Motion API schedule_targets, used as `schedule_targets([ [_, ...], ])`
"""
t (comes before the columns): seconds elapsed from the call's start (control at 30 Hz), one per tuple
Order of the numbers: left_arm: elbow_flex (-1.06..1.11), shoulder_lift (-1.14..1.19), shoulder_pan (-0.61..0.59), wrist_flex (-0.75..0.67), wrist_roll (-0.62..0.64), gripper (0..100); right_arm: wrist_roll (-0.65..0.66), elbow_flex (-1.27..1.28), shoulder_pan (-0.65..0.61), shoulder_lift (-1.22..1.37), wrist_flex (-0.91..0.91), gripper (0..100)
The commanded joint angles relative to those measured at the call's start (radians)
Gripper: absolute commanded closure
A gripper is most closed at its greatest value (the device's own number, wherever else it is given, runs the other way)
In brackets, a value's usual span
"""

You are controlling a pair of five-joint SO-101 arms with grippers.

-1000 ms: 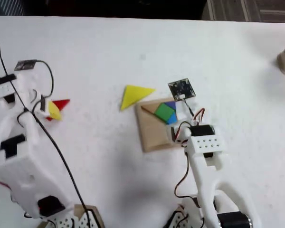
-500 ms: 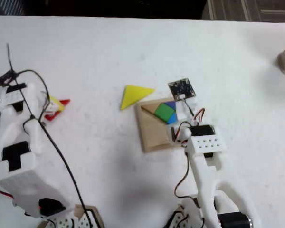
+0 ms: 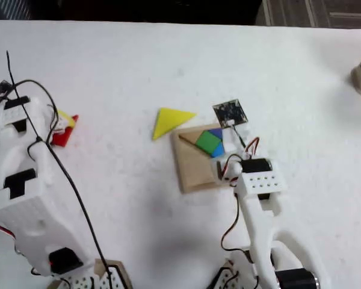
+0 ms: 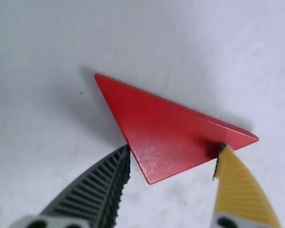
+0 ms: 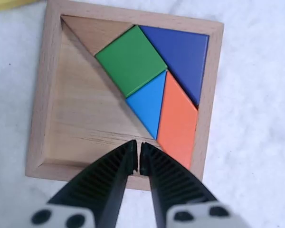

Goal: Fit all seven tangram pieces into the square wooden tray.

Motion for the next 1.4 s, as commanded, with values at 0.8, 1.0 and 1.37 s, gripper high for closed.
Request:
schedule_targets([
  [0.8,-0.094,0.050,-0.015,-0.084,0.023,64,0.087,0.011,-0.031,-0.035,-0.028,97.8],
  [1.0,-0.318,0.163,-0.030,0.092,0.101,59,0.089,0.020,-0.067,-0.035,-0.028,97.5],
  [1.37,-0.681,0.423,-0.042,0.269,0.095,65,0.089,0.026,-0.076,-0.033,-0.028,97.5],
])
